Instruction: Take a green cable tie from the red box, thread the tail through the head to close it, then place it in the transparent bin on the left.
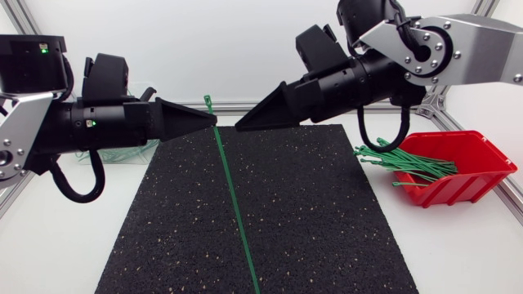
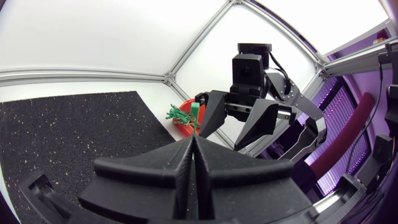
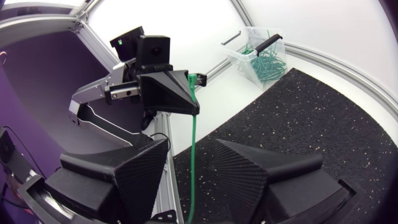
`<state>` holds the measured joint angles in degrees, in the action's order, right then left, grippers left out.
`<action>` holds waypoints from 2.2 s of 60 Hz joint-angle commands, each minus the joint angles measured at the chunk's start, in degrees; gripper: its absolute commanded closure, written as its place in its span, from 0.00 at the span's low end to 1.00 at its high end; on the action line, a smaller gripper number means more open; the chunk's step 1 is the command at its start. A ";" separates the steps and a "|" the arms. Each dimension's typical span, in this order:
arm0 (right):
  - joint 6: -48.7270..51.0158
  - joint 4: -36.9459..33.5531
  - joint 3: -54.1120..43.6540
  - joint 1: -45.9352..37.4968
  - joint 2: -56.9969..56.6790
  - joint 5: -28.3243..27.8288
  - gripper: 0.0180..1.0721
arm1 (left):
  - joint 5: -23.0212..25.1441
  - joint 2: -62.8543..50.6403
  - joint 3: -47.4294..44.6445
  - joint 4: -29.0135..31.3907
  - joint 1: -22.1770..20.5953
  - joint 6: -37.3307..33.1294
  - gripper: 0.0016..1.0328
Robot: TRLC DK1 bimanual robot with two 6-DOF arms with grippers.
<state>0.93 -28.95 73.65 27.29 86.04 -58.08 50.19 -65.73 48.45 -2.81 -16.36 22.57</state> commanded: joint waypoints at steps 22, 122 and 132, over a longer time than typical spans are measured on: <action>30.89 -11.66 0.18 2.68 -1.93 23.37 0.09 | 8.78 -8.44 7.01 4.92 6.34 -8.33 0.97; 89.60 53.30 -36.12 32.65 -6.32 71.36 0.11 | 19.50 -44.13 43.22 82.96 8.10 -68.45 0.97; 90.74 56.64 -36.91 33.80 -2.54 71.27 0.14 | 19.59 -45.71 43.05 82.35 6.96 -68.89 0.97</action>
<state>89.69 26.39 38.61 60.31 81.10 12.95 69.60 -109.95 90.06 78.35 -8.71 -43.64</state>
